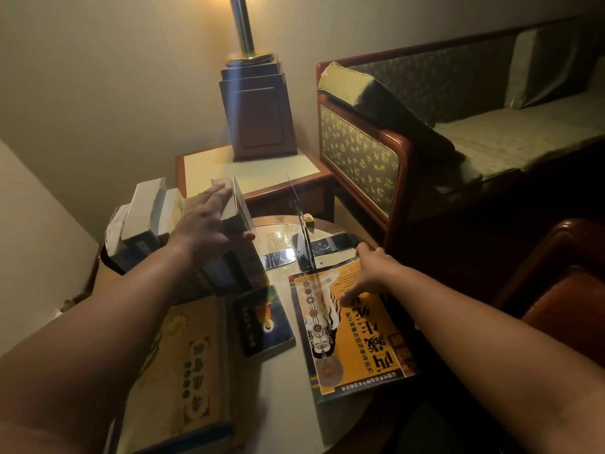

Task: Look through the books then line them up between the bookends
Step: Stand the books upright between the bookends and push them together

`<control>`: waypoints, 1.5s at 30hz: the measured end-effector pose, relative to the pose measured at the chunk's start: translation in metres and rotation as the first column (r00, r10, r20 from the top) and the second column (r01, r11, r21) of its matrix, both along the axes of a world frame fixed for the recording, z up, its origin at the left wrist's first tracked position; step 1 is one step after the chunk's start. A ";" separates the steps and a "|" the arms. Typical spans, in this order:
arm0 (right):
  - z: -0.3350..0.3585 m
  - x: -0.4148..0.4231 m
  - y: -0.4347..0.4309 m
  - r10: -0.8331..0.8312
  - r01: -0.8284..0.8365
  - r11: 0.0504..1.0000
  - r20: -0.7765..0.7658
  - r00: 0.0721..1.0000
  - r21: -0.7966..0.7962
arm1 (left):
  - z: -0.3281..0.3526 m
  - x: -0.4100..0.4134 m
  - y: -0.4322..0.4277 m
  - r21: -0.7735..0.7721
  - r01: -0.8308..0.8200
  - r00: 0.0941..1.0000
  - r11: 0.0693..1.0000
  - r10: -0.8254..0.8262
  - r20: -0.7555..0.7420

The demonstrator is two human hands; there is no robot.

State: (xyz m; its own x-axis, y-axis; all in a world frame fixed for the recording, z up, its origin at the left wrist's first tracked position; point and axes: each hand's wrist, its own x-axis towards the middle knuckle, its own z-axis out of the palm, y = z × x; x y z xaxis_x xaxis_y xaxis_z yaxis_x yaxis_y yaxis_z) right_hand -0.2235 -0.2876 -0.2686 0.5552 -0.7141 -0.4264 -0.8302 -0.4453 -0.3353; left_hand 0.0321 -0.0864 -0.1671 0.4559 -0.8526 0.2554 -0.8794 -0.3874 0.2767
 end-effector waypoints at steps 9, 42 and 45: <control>0.008 -0.022 0.004 -0.291 0.064 0.896 0.474 0.831 0.439 | 0.002 -0.002 0.001 0.002 -0.003 1.000 1.000 0.003 -0.007; 0.109 -0.032 0.019 0.153 0.289 0.871 0.778 0.609 -0.398 | 0.007 -0.002 0.002 0.029 -0.008 0.999 1.000 0.010 -0.051; 0.112 -0.030 0.012 0.190 0.196 0.862 0.656 0.730 -0.468 | 0.007 -0.003 0.001 0.042 -0.009 0.999 0.999 0.011 -0.046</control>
